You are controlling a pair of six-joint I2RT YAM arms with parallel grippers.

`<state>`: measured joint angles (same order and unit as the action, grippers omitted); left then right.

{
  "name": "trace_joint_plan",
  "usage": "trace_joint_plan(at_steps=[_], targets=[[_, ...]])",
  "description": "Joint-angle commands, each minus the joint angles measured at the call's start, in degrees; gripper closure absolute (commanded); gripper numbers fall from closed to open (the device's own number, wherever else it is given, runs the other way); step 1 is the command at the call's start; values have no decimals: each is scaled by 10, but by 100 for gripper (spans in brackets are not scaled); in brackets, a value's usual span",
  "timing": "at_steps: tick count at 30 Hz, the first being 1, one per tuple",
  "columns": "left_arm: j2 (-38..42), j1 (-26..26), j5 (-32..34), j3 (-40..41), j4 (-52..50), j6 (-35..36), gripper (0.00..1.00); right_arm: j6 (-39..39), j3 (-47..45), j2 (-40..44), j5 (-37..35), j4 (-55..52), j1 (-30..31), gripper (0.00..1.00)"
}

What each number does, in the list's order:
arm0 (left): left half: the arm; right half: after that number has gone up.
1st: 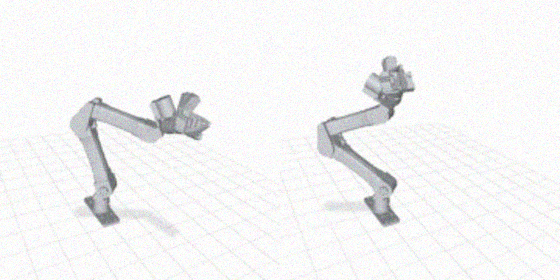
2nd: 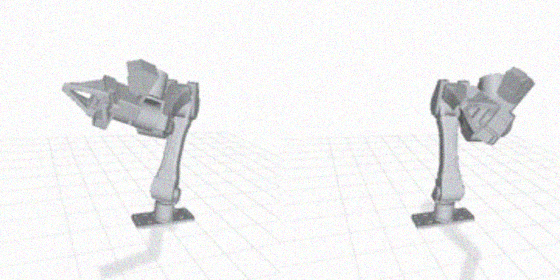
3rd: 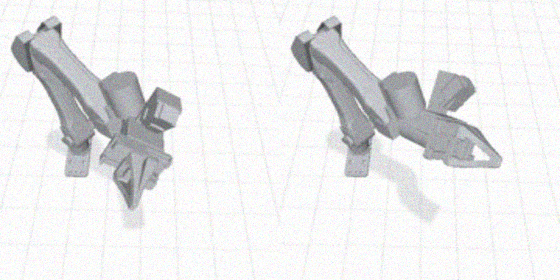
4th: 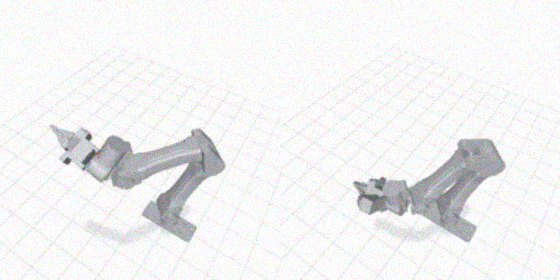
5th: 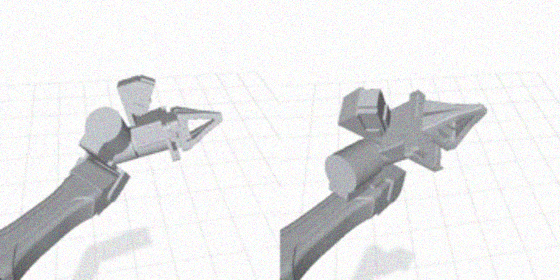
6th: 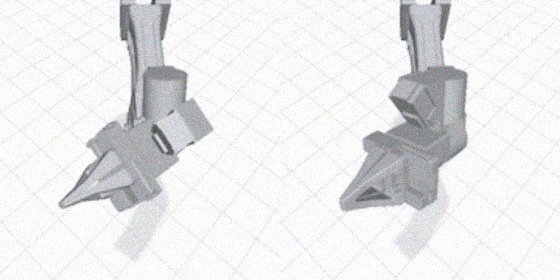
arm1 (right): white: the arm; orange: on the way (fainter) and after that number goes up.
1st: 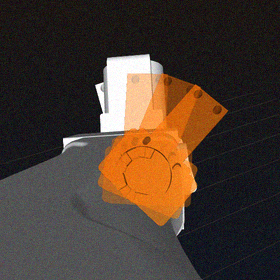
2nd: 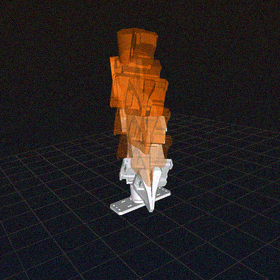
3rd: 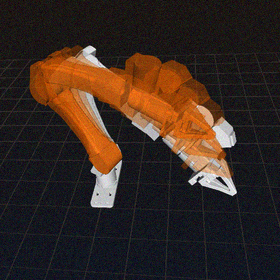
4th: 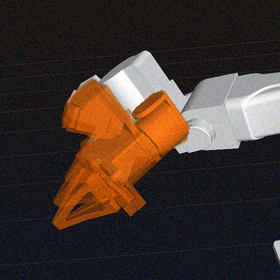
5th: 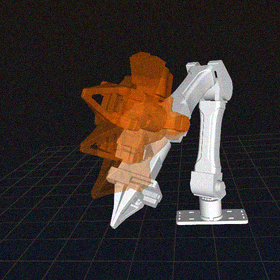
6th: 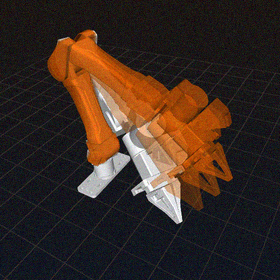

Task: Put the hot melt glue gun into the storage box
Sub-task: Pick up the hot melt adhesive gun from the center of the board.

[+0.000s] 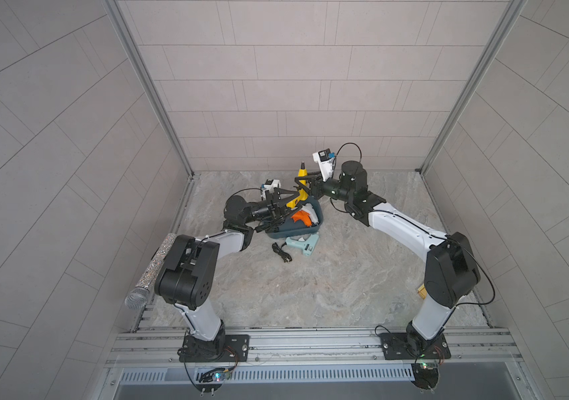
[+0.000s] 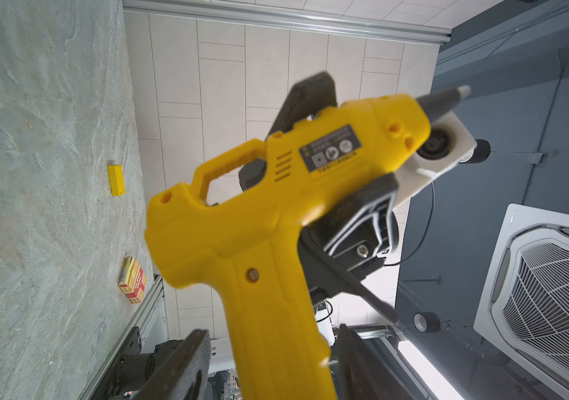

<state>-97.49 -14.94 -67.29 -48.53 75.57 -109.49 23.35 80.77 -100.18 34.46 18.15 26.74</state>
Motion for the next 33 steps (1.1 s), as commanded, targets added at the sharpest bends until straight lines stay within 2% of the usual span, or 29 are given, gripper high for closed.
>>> trace_joint_plan(at_steps=[1,6,14,20,26,28,30,31,32,33], targets=[[25,-2,-21,12,19,-6,36,47,29,-2,37,61,-11,100],[12,-2,-26,5,19,-5,51,61,31,-7,66,73,-7,100],[-10,-2,-31,-9,19,-9,55,56,11,11,106,63,3,100],[-27,-2,-46,-9,20,-3,70,45,-18,45,131,43,7,100],[-10,2,-53,7,-10,30,80,-12,-49,100,143,-29,6,99],[6,5,-59,4,-80,81,85,-32,-57,116,141,-58,6,81],[36,6,-66,-8,-233,192,89,-50,-64,130,134,-80,5,67],[54,7,-64,-21,-356,285,93,-61,-64,135,128,-95,4,55],[82,8,-48,-47,-557,420,100,-72,-64,140,119,-112,1,45],[102,8,-6,-93,-804,596,100,-81,-63,145,108,-125,-1,42]])
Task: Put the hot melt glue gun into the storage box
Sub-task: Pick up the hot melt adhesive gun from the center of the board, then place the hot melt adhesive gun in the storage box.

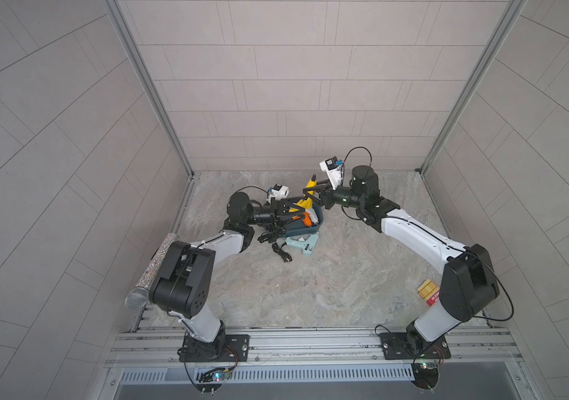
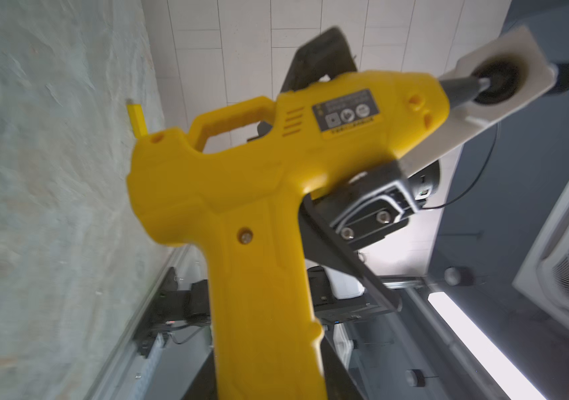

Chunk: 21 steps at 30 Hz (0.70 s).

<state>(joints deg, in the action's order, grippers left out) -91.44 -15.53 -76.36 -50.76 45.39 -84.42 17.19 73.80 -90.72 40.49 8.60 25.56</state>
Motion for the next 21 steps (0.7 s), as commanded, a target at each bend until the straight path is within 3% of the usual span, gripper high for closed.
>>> trace_joint_plan(at_steps=[1,2,4,12,21], targets=[[50,6,159,-134,-720,550,100,-28,6,56,39,-41,7,40],[44,1,208,-174,-834,652,100,-38,7,62,28,-57,4,36],[19,13,241,-228,-941,743,100,-52,6,80,2,-81,-2,33],[1,14,383,-302,-939,787,100,-96,-50,193,-105,-151,-26,31],[-46,-57,588,-398,-995,976,100,-133,-91,281,-183,-264,-30,31]])
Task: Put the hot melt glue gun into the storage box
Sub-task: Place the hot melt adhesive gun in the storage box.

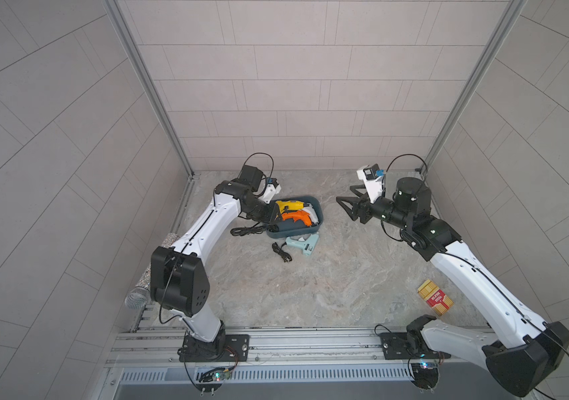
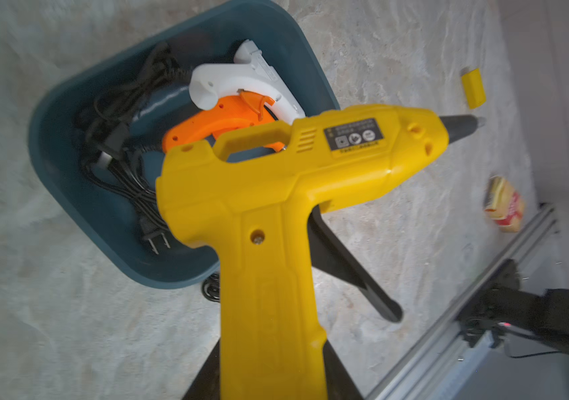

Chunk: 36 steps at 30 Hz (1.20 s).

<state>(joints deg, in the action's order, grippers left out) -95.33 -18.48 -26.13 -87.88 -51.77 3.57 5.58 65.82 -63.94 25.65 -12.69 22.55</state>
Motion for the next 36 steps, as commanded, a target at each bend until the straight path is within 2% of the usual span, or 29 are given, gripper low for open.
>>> trace_joint_plan(at_steps=[1,4,6,9,12,19,25,32,36], targets=[[-13,-45,112,-31,-17,116,100,-16,-13,17,-42,-58,0,31],[-31,-97,185,-32,15,187,100,-25,-19,29,-63,-77,5,32],[-49,-114,217,-41,36,207,100,-31,-24,37,-70,-87,9,32],[-81,-125,236,-60,51,241,100,-35,-29,50,-80,-100,14,32],[-116,-131,281,-80,53,289,100,-36,-35,61,-86,-110,15,33],[-185,-124,308,-147,59,336,100,-49,-23,70,-99,-135,26,34],[-236,-105,284,-207,54,342,100,-51,-13,69,-102,-143,41,34],[-248,-72,261,-218,48,348,100,-53,-11,62,-108,-147,44,35],[-239,-46,217,-215,43,352,100,-52,-11,56,-107,-146,45,35]])
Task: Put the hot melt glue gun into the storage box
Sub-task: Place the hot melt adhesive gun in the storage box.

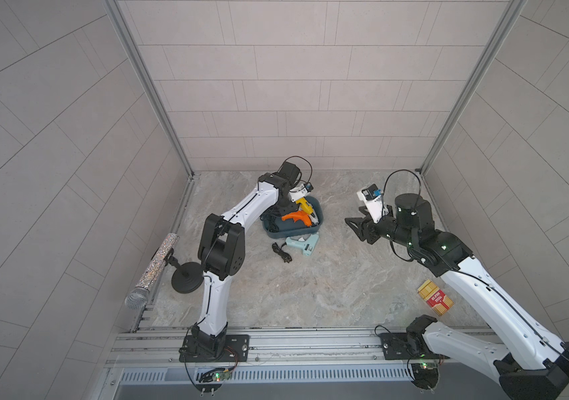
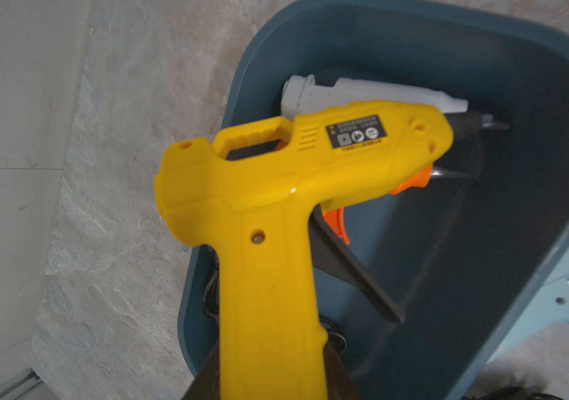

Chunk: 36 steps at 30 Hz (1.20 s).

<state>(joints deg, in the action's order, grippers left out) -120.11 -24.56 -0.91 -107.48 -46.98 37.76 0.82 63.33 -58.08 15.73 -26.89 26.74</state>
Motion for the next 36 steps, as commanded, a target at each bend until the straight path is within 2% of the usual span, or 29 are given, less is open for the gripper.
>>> trace_joint_plan(at_steps=[1,4,14,20,21,23,25,36], targets=[[9,16,-44,-13,-4,13,100,-4,14,-5,-8,-4,3,35],[2,14,-61,-2,-4,17,100,-6,18,-12,-7,-4,2,35],[-31,-9,-49,9,18,15,100,-6,26,-26,-7,-6,2,35],[-35,-19,-19,49,51,24,100,-9,27,-30,-10,-6,2,35],[-38,-20,-15,50,55,24,95,-8,27,-31,-11,-6,2,34],[-43,-22,-5,44,60,21,78,-8,27,-33,-10,-6,2,34],[-48,-24,4,36,61,16,67,-7,26,-34,-11,-5,4,32],[-45,-47,33,13,70,13,51,1,24,-34,-10,-5,7,28]])
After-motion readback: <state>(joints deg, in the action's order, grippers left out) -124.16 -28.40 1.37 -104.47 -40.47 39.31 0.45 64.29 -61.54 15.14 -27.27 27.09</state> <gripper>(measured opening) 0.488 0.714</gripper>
